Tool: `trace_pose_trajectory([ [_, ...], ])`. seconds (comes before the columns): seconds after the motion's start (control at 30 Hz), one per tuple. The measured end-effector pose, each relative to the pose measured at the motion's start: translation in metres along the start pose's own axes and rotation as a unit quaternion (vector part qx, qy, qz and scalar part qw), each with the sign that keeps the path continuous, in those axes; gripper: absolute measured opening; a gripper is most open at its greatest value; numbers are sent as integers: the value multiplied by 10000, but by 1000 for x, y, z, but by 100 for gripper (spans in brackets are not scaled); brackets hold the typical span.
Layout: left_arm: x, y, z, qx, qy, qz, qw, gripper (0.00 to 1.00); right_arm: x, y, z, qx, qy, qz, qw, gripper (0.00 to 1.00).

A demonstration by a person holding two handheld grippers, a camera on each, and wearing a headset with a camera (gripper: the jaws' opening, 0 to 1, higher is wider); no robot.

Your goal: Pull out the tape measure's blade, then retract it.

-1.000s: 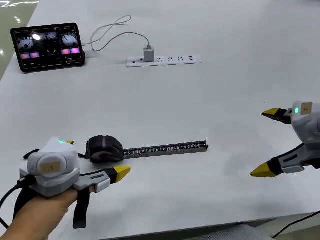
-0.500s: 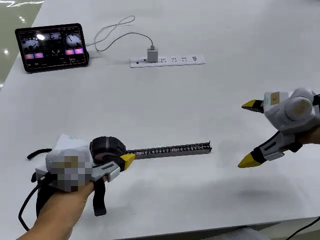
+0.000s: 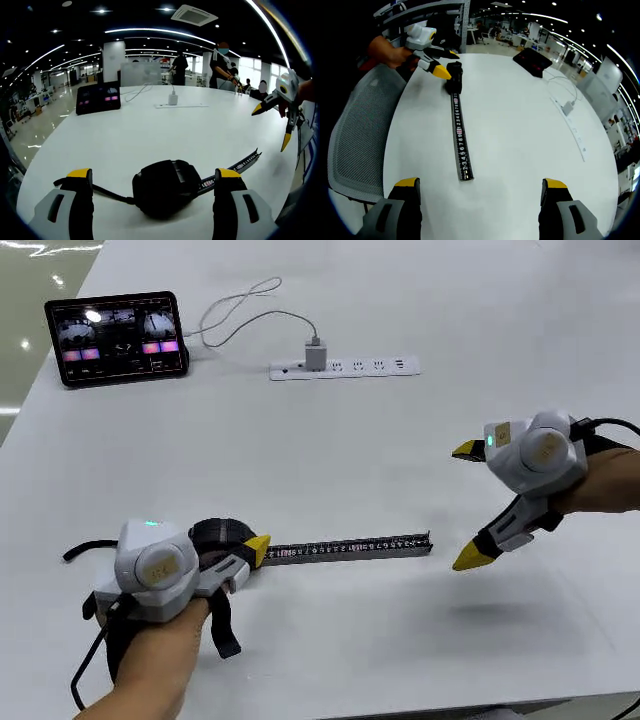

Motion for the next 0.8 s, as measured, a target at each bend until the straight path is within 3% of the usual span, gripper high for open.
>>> trace_pose_trajectory([
  [0.2,0,-5,-1,-5,-112,-66,9999,99,1,-2,-23,117,121,60,9998,99],
  [0.4,1,-9,-7,-53,-171,-48,9998,99,-1,0,-36,220,253,136,9993,98],
  [0.57,2,-10,-7,-69,-173,-27,9998,99,-2,4,-42,412,317,265,9983,85],
  [0.67,1,-10,-9,-81,-137,-66,9999,99,-4,8,-45,483,450,378,9971,66],
  [0.8,2,-8,-9,-65,-151,-38,9999,99,-4,12,-49,576,476,453,9962,62],
])
Point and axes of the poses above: the centre of the closed fingertips' face, and the gripper's own axes: z roughly backward along the fingers, y roughly to its left, x roughly out of its top, the point moved 5 cm from there along z, roughly backward along the fingers, and after that the axes turned 12 degrees about y, right-handed, at the moved point
